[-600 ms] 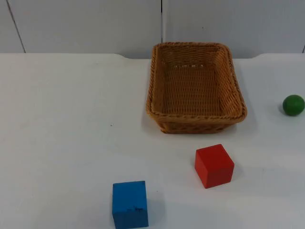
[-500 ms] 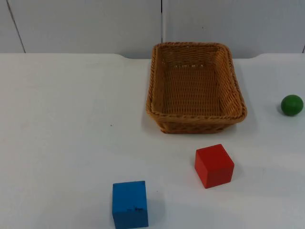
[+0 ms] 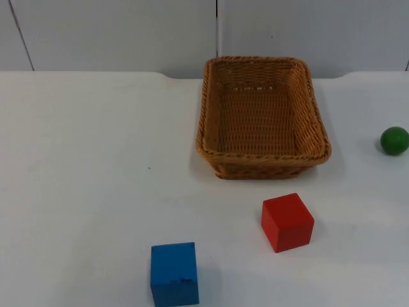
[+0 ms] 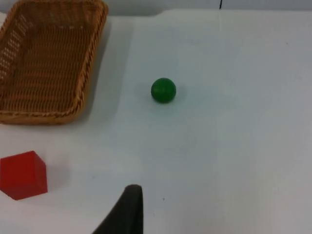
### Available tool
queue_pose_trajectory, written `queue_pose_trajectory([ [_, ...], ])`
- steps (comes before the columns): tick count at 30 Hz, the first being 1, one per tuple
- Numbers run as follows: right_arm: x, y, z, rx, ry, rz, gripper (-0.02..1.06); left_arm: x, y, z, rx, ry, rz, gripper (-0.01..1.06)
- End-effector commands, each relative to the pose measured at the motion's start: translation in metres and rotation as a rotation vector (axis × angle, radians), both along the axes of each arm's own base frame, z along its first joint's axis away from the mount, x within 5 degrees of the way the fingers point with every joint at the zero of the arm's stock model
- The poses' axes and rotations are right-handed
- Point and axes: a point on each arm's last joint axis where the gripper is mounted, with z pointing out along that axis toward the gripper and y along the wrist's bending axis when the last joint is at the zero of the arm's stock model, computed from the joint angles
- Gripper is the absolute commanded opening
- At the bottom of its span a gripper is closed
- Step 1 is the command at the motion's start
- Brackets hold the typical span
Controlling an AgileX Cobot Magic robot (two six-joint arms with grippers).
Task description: Place all geometric objects except the red cube into the basket.
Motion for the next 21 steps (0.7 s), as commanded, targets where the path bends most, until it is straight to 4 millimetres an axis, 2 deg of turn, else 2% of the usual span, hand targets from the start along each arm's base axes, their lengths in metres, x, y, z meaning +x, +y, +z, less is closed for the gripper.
queue_pose_trajectory([
  [1, 0.015, 0.000, -0.001, -0.001, 0.013, -0.004, 1.05, 0.013, -0.001, 0.001, -0.026, 0.009, 0.005, 1.05],
  [3, 0.027, 0.001, -0.006, -0.003, 0.062, -0.003, 1.05, 0.024, -0.002, -0.001, -0.035, 0.046, -0.009, 1.05],
  [9, 0.038, 0.001, -0.013, -0.006, 0.123, -0.003, 1.05, 0.045, -0.008, -0.008, -0.056, 0.114, -0.090, 1.03],
  [10, 0.039, 0.001, -0.014, -0.006, 0.127, -0.003, 1.05, 0.050, -0.010, -0.010, -0.068, 0.128, -0.112, 1.01],
  [12, 0.039, 0.001, -0.013, -0.006, 0.123, -0.003, 1.05, 0.061, -0.015, -0.015, -0.097, 0.168, -0.173, 0.87],
  [13, 0.039, 0.001, -0.013, -0.006, 0.123, -0.003, 1.05, 0.061, -0.015, -0.015, -0.097, 0.168, -0.173, 0.87],
  [15, 0.039, 0.001, -0.013, -0.006, 0.125, -0.003, 1.05, 0.071, -0.020, -0.020, -0.123, 0.204, -0.227, 0.79],
  [21, 0.039, 0.001, -0.013, -0.006, 0.123, -0.003, 1.05, 0.094, -0.038, -0.034, -0.169, 0.283, -0.424, 0.79],
])
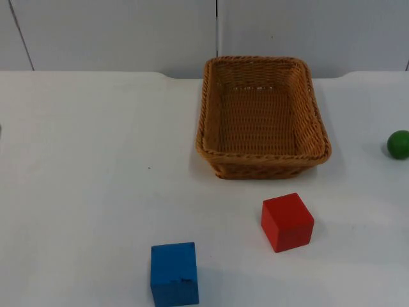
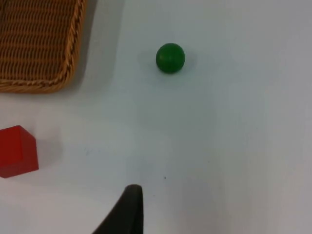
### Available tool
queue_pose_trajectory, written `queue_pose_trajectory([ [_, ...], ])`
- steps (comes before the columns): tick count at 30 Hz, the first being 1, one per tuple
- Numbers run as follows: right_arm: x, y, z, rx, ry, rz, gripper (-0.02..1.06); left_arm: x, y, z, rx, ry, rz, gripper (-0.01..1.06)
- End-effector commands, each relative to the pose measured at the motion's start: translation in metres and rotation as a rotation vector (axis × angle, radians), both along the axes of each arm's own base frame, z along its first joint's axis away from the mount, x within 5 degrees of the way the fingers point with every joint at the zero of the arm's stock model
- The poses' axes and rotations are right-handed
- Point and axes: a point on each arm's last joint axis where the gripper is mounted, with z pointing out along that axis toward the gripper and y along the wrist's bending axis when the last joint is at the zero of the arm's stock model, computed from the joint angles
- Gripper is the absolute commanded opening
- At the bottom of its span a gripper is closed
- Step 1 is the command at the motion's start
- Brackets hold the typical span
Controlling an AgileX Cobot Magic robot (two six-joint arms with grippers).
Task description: Place all geometric objects except the red cube into the basket.
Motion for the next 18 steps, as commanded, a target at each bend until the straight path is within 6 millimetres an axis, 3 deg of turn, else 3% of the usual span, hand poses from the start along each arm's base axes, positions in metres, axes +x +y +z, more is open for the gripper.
queue_pose_trajectory([
  [1, 0.001, -0.001, 0.003, 0.001, -0.021, -0.004, 1.05, 0.009, -0.010, -0.002, -0.024, 0.018, -0.079, 0.79],
  [9, 0.001, -0.001, 0.003, 0.001, -0.029, -0.004, 1.05, 0.030, -0.053, -0.029, 0.107, 0.105, -0.205, 0.79],
  [13, 0.001, -0.001, 0.003, 0.001, -0.030, -0.004, 1.05, 0.038, -0.095, -0.053, 0.223, 0.159, -0.261, 0.79],
  [14, 0.001, -0.001, 0.003, 0.001, -0.030, -0.004, 1.05, 0.038, -0.095, -0.053, 0.223, 0.159, -0.261, 0.79],
  [18, 0.001, -0.001, 0.003, 0.001, -0.032, -0.004, 1.05, 0.049, -0.128, -0.073, 0.279, 0.203, -0.315, 0.79],
])
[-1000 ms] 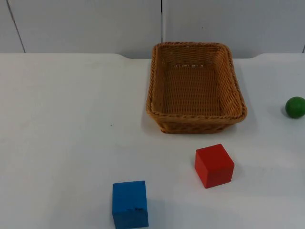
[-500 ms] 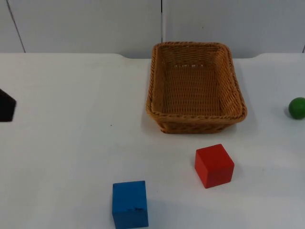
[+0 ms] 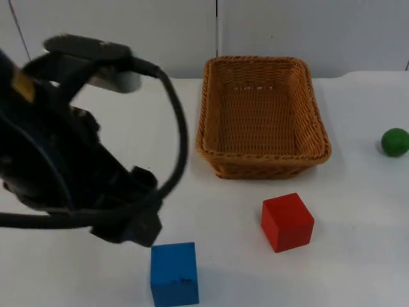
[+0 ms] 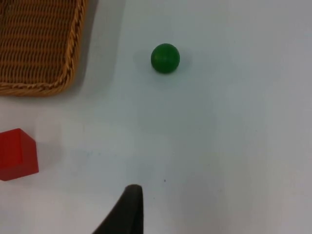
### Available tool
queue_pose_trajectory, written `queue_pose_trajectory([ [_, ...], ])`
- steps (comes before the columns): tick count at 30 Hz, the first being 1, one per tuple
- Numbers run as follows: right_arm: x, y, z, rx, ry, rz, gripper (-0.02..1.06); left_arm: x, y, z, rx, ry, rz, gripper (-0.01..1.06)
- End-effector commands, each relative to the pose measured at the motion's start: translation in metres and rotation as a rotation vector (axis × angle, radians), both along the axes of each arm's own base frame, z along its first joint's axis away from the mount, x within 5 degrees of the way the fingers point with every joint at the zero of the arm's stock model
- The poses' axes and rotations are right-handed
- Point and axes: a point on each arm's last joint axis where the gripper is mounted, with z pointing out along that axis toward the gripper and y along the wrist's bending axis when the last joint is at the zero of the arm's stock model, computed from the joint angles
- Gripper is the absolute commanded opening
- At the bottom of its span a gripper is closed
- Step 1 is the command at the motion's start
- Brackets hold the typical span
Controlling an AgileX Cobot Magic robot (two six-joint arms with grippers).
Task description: Place all geometric objects except the red cube into the basket.
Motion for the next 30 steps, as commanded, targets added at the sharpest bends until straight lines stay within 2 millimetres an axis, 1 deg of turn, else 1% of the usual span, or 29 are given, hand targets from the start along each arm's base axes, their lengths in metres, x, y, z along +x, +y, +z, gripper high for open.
queue_pose_trajectory([
  [1, 0.001, -0.001, 0.003, 0.001, -0.024, -0.004, 1.05, 0.005, -0.013, -0.004, 0.010, -0.012, -0.015, 0.79],
  [2, 0.001, -0.001, 0.003, 0.001, -0.024, -0.004, 1.05, 0.007, -0.022, -0.009, 0.033, -0.009, -0.061, 0.79],
  [3, 0.001, -0.001, 0.003, 0.001, -0.024, -0.004, 1.05, 0.008, -0.033, -0.016, 0.082, -0.012, -0.162, 0.79],
  [5, 0.001, -0.001, 0.003, 0.001, -0.024, -0.004, 1.05, 0.009, -0.041, -0.029, 0.161, -0.019, -0.297, 0.79],
  [6, 0.001, -0.001, 0.003, 0.001, -0.024, -0.004, 1.05, 0.009, -0.041, -0.029, 0.161, -0.019, -0.297, 0.79],
  [10, 0.001, -0.001, 0.002, 0.001, -0.022, -0.004, 1.05, 0.011, -0.045, -0.049, 0.248, -0.026, -0.537, 0.79],
  [11, 0.001, -0.001, 0.002, 0.001, -0.022, -0.004, 1.05, 0.011, -0.045, -0.049, 0.248, -0.026, -0.537, 0.79],
  [13, 0.001, -0.001, 0.000, 0.001, -0.015, -0.004, 1.05, 0.014, -0.048, -0.053, 0.261, -0.068, -0.629, 0.79],
  [15, 0.000, -0.001, -0.004, 0.000, -0.004, -0.004, 1.05, 0.017, -0.049, -0.055, 0.265, -0.095, -0.654, 0.79],
  [17, 0.000, -0.001, -0.008, 0.000, 0.008, -0.004, 1.05, 0.023, -0.054, -0.059, 0.257, -0.162, -0.683, 0.79],
  [21, 0.000, -0.001, -0.010, -0.001, 0.015, -0.004, 1.05, 0.025, -0.056, -0.066, 0.264, -0.174, -0.713, 0.79],
  [24, 0.000, -0.001, -0.010, 0.000, 0.011, -0.004, 1.05, 0.026, -0.057, -0.086, 0.297, -0.123, -0.757, 0.78],
  [26, 0.000, -0.001, -0.010, 0.000, 0.009, -0.004, 1.05, 0.027, -0.058, -0.096, 0.302, -0.116, -0.764, 0.78],
  [27, 0.000, -0.001, -0.010, 0.000, 0.009, -0.004, 1.05, 0.027, -0.058, -0.096, 0.302, -0.116, -0.764, 0.78],
  [30, 0.001, -0.001, -0.009, 0.000, 0.003, -0.004, 1.05, 0.030, -0.062, -0.108, 0.289, -0.129, -0.760, 0.76],
])
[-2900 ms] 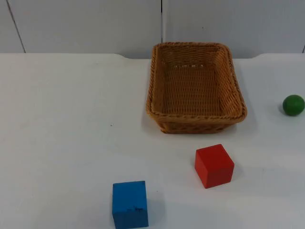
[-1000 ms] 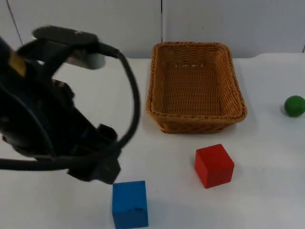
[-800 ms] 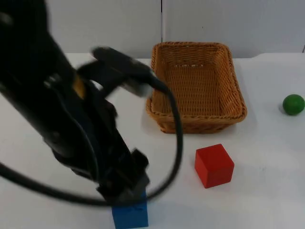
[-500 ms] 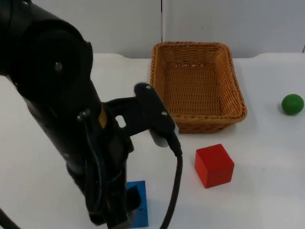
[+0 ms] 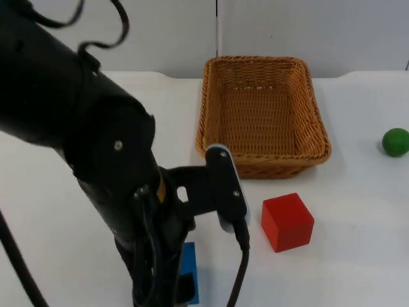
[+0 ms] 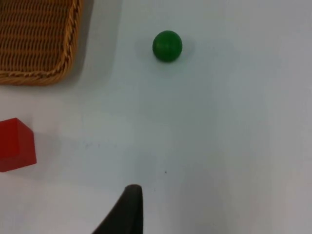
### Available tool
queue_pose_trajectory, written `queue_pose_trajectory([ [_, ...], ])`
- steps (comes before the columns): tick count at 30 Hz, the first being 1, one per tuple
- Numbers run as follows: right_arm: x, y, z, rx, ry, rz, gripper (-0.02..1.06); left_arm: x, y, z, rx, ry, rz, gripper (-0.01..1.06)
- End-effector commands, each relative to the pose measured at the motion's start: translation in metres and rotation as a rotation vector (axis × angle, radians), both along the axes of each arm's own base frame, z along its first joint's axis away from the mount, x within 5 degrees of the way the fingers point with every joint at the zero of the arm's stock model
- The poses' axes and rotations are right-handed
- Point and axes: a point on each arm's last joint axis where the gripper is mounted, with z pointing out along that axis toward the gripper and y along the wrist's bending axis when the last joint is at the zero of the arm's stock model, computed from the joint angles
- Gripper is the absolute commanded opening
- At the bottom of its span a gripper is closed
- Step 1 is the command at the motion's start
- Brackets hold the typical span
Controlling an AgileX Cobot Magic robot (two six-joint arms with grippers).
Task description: Place all geometric objects except the red cube into the basket.
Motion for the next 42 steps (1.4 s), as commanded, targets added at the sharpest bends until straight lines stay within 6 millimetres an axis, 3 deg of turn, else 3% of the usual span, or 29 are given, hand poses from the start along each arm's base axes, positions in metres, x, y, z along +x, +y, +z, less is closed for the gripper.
queue_pose_trajectory([
  [1, 0.001, -0.001, 0.000, -0.001, -0.014, -0.007, 1.05, 0.002, -0.005, -0.009, -0.019, -0.013, -0.010, 0.73],
  [2, 0.001, -0.001, 0.000, -0.001, -0.014, -0.007, 1.05, 0.002, -0.005, -0.009, -0.019, -0.013, -0.010, 0.73],
  [3, 0.001, -0.001, 0.000, -0.001, -0.014, -0.007, 1.05, 0.002, -0.005, -0.012, -0.015, -0.009, -0.010, 0.66],
  [4, 0.001, -0.001, 0.000, -0.001, -0.014, -0.007, 1.05, 0.002, -0.005, -0.013, -0.012, -0.006, -0.010, 0.56],
  [5, 0.001, -0.001, 0.000, -0.001, -0.016, -0.007, 1.05, 0.002, -0.005, -0.013, -0.012, -0.006, -0.010, 0.38],
  [6, 0.001, -0.001, 0.000, -0.001, -0.016, -0.007, 1.05, 0.002, -0.005, -0.013, -0.012, -0.006, -0.010, 0.38],
  [8, 0.001, -0.001, 0.001, -0.001, -0.022, -0.007, 1.05, 0.002, -0.005, -0.012, -0.012, -0.006, -0.008, 0.06],
  [9, 0.001, -0.001, 0.001, -0.001, -0.022, -0.007, 1.05, 0.002, -0.005, -0.011, -0.014, -0.006, -0.005, 0.00],
  [12, 0.001, -0.001, 0.001, -0.001, -0.022, -0.007, 1.05, 0.002, -0.006, -0.002, -0.039, -0.012, 0.015, 0.00],
  [18, 0.001, -0.001, 0.001, -0.001, -0.022, -0.007, 1.05, 0.006, -0.013, 0.054, -0.208, -0.063, 0.162, 0.00],
  [22, 0.001, -0.001, 0.001, -0.001, -0.024, -0.007, 1.05, 0.029, -0.011, 0.101, -0.426, -0.087, 0.509, 0.00],
  [27, 0.001, -0.001, 0.001, -0.001, -0.024, -0.007, 1.05, 0.051, -0.009, 0.125, -0.518, -0.095, 0.628, 0.00],
  [33, 0.001, -0.001, 0.001, -0.001, -0.024, -0.007, 1.05, 0.074, -0.026, 0.142, -0.560, -0.154, 0.580, 0.00],
  [35, 0.001, -0.001, 0.001, -0.001, -0.024, -0.007, 1.05, 0.081, -0.032, 0.140, -0.560, -0.154, 0.579, 0.00],
  [39, 0.001, -0.001, 0.001, -0.001, -0.024, -0.007, 1.05, 0.113, -0.056, 0.125, -0.553, -0.172, 0.548, 0.00],
  [42, 0.001, -0.001, 0.001, -0.001, -0.026, -0.007, 1.05, 0.134, -0.063, 0.113, -0.542, -0.177, 0.550, 0.00],
])
